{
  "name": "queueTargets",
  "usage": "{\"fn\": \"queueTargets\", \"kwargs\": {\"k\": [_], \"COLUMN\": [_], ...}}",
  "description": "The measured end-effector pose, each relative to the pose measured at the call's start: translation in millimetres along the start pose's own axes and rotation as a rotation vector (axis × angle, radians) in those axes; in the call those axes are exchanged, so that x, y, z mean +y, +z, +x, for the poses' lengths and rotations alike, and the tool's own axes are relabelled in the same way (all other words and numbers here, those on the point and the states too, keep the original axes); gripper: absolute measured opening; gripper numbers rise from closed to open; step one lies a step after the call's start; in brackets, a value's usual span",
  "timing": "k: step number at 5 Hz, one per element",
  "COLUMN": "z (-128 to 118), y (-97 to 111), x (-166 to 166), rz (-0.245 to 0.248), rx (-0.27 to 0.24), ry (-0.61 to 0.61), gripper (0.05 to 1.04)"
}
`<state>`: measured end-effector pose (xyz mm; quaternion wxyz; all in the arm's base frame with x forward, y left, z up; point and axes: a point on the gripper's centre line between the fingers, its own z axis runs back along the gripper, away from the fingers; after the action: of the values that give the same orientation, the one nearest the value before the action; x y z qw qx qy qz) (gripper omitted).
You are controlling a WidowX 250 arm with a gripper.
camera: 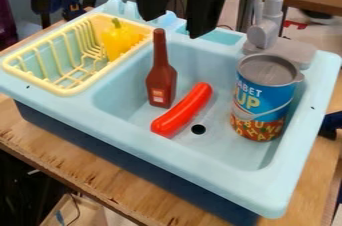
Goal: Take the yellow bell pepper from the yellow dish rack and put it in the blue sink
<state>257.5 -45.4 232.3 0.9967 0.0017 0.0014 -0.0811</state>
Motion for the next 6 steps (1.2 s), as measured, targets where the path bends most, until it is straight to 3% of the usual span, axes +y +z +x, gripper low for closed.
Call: {"fn": "queueTargets", "kwargs": {"k": [1, 2, 4, 5, 6], "z": [0.9, 7.5, 13.1, 17.9, 21.3], "y": [-7.1, -1.8, 27.6, 27.3, 17.7], "x": [0.0, 14.9, 66.0, 88.0, 109.9], "rz": [0.0, 0.005, 0.02, 0.036, 0.039], "rx": [0.028, 0.014, -0.058, -0.085, -0.074], "ry": [-0.003, -0.009, 0.056, 0.105, 0.156], "gripper": [1.001, 1.001, 1.001, 1.001, 1.001]}}
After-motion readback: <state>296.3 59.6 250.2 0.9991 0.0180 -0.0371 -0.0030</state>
